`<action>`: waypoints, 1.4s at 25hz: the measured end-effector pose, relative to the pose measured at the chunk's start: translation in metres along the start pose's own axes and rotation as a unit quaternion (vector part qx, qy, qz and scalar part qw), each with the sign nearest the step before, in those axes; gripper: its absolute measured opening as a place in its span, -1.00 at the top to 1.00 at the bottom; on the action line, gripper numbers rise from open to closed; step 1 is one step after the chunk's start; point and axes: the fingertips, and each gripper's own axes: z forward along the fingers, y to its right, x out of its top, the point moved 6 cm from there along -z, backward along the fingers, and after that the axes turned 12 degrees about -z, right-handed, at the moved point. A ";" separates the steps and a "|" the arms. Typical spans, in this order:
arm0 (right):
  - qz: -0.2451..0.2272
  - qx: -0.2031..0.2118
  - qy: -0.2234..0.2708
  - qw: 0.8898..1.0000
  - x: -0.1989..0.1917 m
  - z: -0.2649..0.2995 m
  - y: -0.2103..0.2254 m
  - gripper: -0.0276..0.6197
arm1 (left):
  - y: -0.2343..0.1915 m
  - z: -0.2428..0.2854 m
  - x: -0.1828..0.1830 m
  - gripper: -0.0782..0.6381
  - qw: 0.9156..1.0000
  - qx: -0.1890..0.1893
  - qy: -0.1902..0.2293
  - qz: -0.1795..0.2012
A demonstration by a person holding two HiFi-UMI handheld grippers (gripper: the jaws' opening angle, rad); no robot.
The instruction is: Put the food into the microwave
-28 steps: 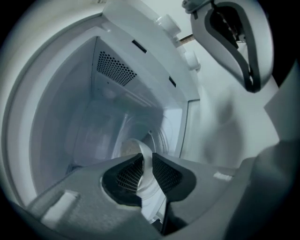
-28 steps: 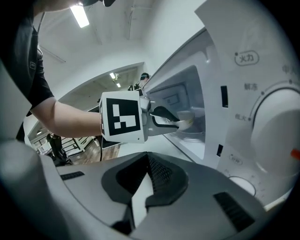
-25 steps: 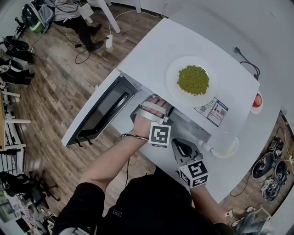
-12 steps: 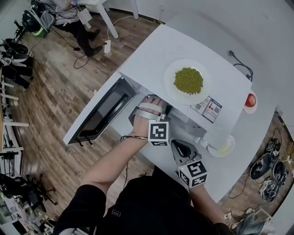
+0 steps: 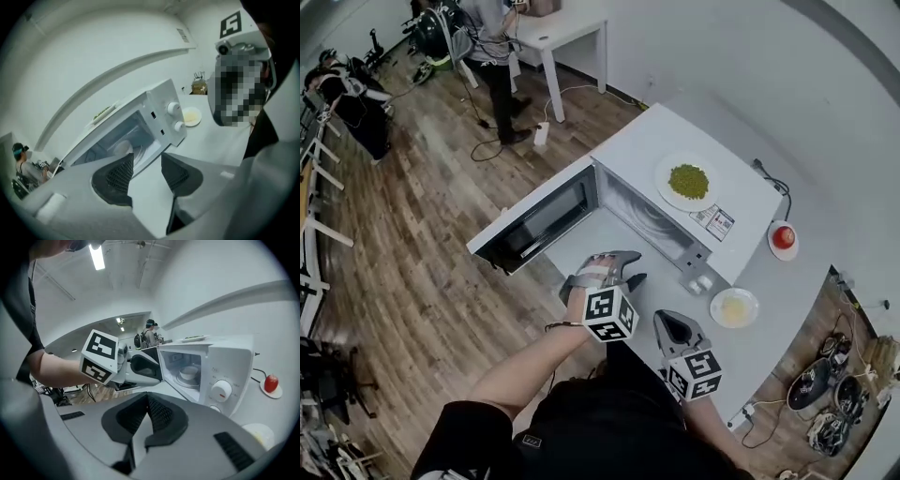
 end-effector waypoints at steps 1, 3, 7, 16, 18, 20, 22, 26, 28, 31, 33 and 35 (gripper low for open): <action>-0.002 -0.004 0.001 1.000 0.000 -0.012 -0.004 0.87 | 0.009 -0.013 0.003 0.25 1.000 -0.007 0.010 -0.022; -0.007 -0.012 0.001 1.000 -0.002 -0.034 -0.012 0.87 | 0.025 -0.037 0.010 0.25 0.996 -0.031 0.036 -0.080; -0.010 -0.016 -0.001 1.000 -0.005 -0.060 -0.021 0.87 | 0.047 -0.080 0.020 0.30 0.979 -0.058 0.087 -0.175; -0.048 0.020 0.039 0.998 0.013 -0.071 -0.042 0.87 | 0.094 -0.146 0.015 0.37 0.945 -0.069 0.150 -0.282; -0.050 0.032 0.035 0.998 0.003 -0.088 -0.054 0.87 | 0.122 -0.158 0.014 0.37 0.939 -0.079 0.147 -0.300; -0.057 0.047 0.035 0.997 -0.001 -0.105 -0.061 0.87 | 0.142 -0.170 0.021 0.38 0.935 -0.084 0.144 -0.314; -0.063 0.063 0.040 0.995 -0.002 -0.120 -0.061 0.87 | 0.155 -0.179 0.032 0.39 0.930 -0.079 0.145 -0.327; -0.059 0.092 0.053 0.993 -0.010 -0.158 -0.058 0.87 | 0.187 -0.197 0.058 0.40 0.917 -0.061 0.160 -0.360; -0.053 0.107 0.068 0.990 -0.011 -0.176 -0.058 0.87 | 0.202 -0.206 0.069 0.42 0.910 -0.049 0.169 -0.375; -0.054 0.130 0.092 0.986 -0.009 -0.201 -0.060 0.87 | 0.219 -0.218 0.085 0.45 0.900 -0.026 0.182 -0.395; -0.061 0.140 0.102 0.983 -0.010 -0.215 -0.061 0.87 | 0.229 -0.225 0.094 0.47 0.897 -0.009 0.188 -0.400; -0.069 0.142 0.113 0.981 -0.008 -0.225 -0.061 0.87 | 0.233 -0.232 0.102 0.50 0.897 0.007 0.192 -0.398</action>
